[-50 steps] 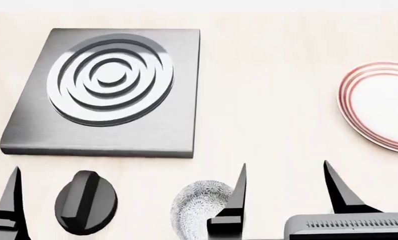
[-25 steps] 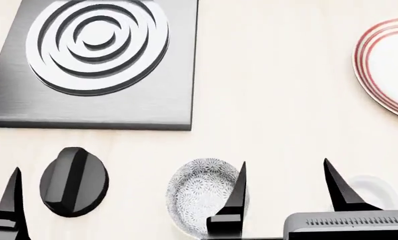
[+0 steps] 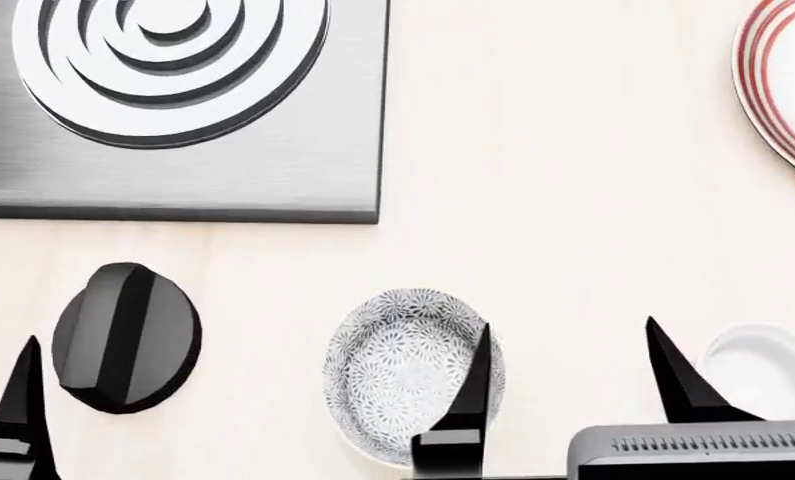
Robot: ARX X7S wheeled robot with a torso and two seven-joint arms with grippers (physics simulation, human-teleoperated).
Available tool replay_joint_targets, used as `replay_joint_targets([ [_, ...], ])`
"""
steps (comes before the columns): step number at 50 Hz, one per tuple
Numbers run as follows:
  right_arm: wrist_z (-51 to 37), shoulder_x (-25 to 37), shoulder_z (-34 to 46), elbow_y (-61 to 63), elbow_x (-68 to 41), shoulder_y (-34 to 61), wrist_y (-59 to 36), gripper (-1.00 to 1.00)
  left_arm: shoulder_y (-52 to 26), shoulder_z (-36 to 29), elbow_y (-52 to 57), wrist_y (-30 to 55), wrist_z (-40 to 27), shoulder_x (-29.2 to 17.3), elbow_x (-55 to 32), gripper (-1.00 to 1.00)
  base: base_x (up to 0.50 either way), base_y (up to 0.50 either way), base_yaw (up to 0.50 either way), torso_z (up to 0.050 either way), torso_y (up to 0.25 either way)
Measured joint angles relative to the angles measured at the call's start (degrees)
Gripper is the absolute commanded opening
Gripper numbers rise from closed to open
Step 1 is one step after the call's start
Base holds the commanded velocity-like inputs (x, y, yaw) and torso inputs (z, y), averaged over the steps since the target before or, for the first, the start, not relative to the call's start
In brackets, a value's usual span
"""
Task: Pick the akita bowl next to the ramekin and place it on the plate.
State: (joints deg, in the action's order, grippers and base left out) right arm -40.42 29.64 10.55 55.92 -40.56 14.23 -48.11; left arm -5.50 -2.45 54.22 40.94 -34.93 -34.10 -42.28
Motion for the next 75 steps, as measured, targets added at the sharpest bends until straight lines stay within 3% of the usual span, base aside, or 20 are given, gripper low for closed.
replay_joint_targets([
  [23, -5.15, -0.33, -2.50, 0.72, -13.24, 4.61, -5.82, 1.00, 0.36, -0.15, -0.05, -1.02, -0.49, -0.37, -0.09, 1.00, 0.00, 0.00, 0.00, 0.000, 0.000],
  [44, -5.80, -2.14, -5.67, -4.44, -24.79, 4.22, -5.09, 1.00, 0.50, -0.52, -0.42, -1.49, -0.71, -0.72, -0.71, 1.00, 0.00, 0.00, 0.00, 0.000, 0.000],
  [75, -3.00, -3.48, -5.53, -10.81, -25.35, 2.68, -2.43, 1.00, 0.45, -1.08, -0.74, -1.98, -1.32, -1.21, -1.31, 1.00, 0.00, 0.00, 0.00, 0.000, 0.000],
])
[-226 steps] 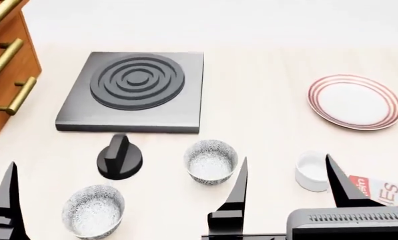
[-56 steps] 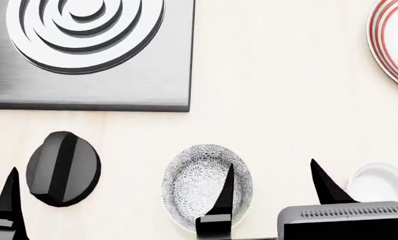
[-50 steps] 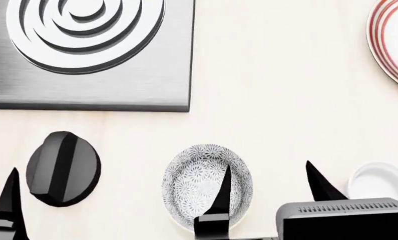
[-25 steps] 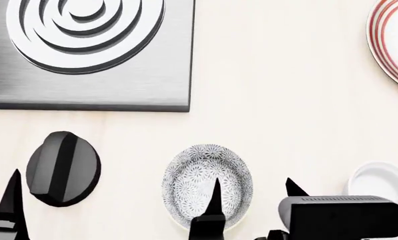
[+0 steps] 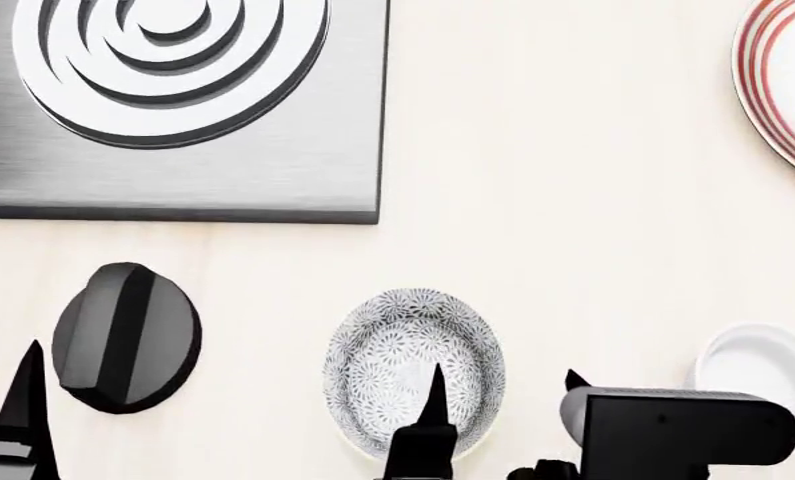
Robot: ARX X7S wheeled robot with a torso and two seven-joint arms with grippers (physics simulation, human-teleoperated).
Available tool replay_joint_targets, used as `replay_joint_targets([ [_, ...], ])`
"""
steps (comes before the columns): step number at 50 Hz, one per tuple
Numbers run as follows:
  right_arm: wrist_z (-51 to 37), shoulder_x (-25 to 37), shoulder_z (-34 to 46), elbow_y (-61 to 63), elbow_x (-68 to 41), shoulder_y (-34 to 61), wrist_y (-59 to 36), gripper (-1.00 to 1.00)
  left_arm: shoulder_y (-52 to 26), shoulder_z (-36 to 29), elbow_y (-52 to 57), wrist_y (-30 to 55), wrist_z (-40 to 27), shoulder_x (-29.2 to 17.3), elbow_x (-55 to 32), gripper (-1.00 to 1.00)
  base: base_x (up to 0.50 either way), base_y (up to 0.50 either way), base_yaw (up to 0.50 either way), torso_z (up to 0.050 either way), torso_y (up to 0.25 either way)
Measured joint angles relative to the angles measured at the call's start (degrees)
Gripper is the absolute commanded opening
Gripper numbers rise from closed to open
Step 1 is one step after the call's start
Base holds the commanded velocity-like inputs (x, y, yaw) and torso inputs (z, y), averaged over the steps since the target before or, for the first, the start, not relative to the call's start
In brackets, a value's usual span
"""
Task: Pick the akita bowl next to the ramekin and place it on the plate.
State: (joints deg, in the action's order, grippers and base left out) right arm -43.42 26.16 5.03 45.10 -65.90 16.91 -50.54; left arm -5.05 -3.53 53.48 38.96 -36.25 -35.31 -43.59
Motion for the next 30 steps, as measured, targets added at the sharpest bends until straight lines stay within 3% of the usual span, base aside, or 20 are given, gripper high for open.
replay_joint_targets([
  [26, 2.69, -0.87, 1.11, -2.95, 2.02, -0.37, 2.76, 1.00, 0.22, -0.50, -0.29, -0.67, -0.29, -0.37, -0.17, 1.00, 0.00, 0.00, 0.00, 0.000, 0.000],
  [27, 2.75, -0.89, 1.13, -3.00, 2.05, -0.40, 2.84, -1.00, 0.23, -0.51, -0.30, -0.69, -0.30, -0.39, -0.19, 1.00, 0.00, 0.00, 0.00, 0.000, 0.000],
  [30, 3.02, -1.01, 1.41, -2.99, 1.70, -0.48, 3.11, -1.00, 0.27, -0.56, -0.36, -0.76, -0.32, -0.45, -0.21, 1.00, 0.00, 0.00, 0.00, 0.000, 0.000],
])
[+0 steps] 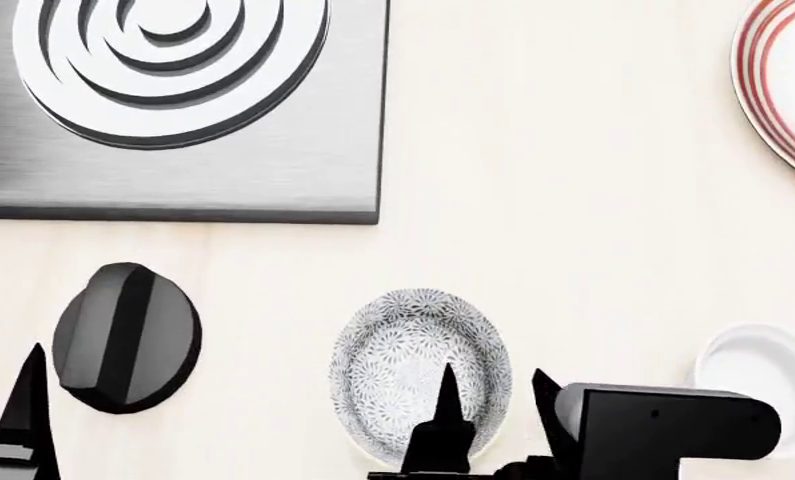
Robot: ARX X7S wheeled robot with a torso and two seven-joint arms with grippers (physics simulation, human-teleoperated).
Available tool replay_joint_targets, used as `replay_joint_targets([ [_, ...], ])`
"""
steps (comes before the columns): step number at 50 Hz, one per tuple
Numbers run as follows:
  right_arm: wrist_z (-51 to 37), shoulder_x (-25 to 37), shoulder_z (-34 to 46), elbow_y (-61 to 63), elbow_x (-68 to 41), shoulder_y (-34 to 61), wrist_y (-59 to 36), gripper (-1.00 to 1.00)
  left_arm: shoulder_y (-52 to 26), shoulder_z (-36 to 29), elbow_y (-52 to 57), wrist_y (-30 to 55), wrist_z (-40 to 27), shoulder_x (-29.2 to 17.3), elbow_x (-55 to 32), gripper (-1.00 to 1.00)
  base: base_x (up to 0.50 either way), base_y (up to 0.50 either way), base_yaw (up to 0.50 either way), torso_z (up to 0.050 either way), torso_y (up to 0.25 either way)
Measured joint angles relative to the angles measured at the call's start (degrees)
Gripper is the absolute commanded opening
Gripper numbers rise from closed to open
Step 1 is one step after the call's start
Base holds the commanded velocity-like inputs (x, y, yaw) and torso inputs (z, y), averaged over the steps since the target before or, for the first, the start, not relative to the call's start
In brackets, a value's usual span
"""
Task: Pick the akita bowl next to the ramekin and place it on the plate.
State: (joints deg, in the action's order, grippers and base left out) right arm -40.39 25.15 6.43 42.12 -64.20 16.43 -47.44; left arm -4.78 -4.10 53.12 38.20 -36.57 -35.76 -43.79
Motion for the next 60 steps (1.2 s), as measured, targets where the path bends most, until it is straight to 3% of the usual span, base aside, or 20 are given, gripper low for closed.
replay_joint_targets([
  [23, -3.01, 0.29, 0.41, 1.87, -1.59, 0.44, -1.12, -1.00, 0.07, -0.62, -0.52, -0.54, -0.13, -0.31, 0.21, 1.00, 0.00, 0.00, 0.00, 0.000, -0.001],
  [60, -20.30, 1.31, -2.12, 1.06, -29.24, 13.06, -1.40, -1.00, 0.07, -0.65, -0.42, -1.01, -0.92, -1.18, -0.40, 1.00, 0.00, 0.00, 0.00, 0.000, 0.000],
])
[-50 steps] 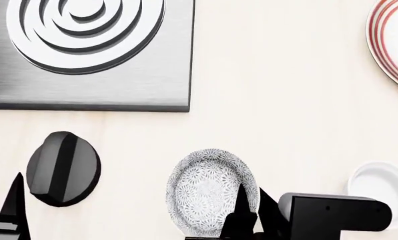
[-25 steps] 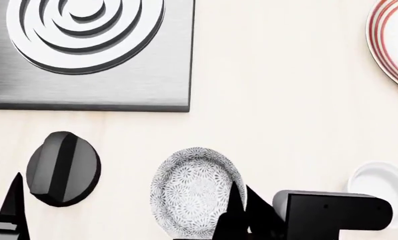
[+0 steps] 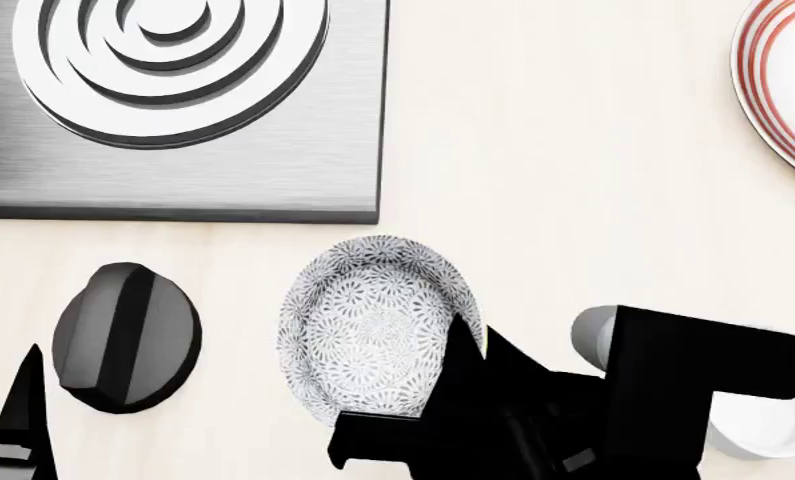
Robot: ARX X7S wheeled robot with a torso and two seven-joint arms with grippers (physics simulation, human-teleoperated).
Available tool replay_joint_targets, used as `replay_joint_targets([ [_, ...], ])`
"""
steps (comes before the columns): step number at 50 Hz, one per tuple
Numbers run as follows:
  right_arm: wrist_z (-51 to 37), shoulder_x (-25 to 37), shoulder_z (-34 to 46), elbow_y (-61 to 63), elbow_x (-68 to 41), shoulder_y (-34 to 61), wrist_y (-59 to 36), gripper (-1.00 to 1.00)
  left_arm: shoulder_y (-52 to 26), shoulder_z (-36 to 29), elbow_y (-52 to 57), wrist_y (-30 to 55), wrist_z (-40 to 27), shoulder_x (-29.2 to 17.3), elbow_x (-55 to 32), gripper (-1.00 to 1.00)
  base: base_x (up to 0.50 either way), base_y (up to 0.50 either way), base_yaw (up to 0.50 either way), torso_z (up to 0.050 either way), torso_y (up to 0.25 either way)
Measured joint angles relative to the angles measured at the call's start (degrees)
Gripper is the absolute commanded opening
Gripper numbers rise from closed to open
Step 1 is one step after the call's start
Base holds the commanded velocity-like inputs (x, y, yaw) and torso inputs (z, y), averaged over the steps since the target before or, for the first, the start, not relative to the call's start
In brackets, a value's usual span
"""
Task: Pick the akita bowl next to the ramekin and place it on the plate.
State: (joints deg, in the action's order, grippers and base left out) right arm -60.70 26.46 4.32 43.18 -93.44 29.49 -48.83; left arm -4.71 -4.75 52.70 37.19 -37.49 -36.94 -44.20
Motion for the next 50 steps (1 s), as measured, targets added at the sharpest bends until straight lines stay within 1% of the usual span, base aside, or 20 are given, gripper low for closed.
replay_joint_targets([
  [10, -3.33, -0.27, 0.50, -4.56, -4.32, 5.47, 0.94, -1.00, 0.07, -0.21, 0.00, -0.22, -0.14, -0.15, 0.06, 1.00, 0.00, 0.00, 0.00, 0.000, 0.000],
  [16, -3.91, -0.33, 0.95, -9.05, -5.23, 9.84, 1.16, -1.00, 0.11, -0.40, -0.02, -0.36, -0.20, -0.23, 0.19, 1.00, 0.00, 0.00, 0.00, 0.000, 0.000],
  [31, -2.85, -1.10, 2.22, -19.38, -4.41, 19.17, 1.45, -1.00, 0.07, -0.66, -0.15, -0.58, -0.44, -0.47, 0.22, 1.00, 0.00, 0.00, 0.00, 0.000, 0.000],
  [50, -0.34, -1.43, 3.12, -30.23, -1.89, 27.77, 2.06, -1.00, -0.34, -1.21, -0.23, -0.52, -0.85, -0.74, 0.12, 1.00, 0.00, 0.00, 0.00, 0.000, 0.000],
])
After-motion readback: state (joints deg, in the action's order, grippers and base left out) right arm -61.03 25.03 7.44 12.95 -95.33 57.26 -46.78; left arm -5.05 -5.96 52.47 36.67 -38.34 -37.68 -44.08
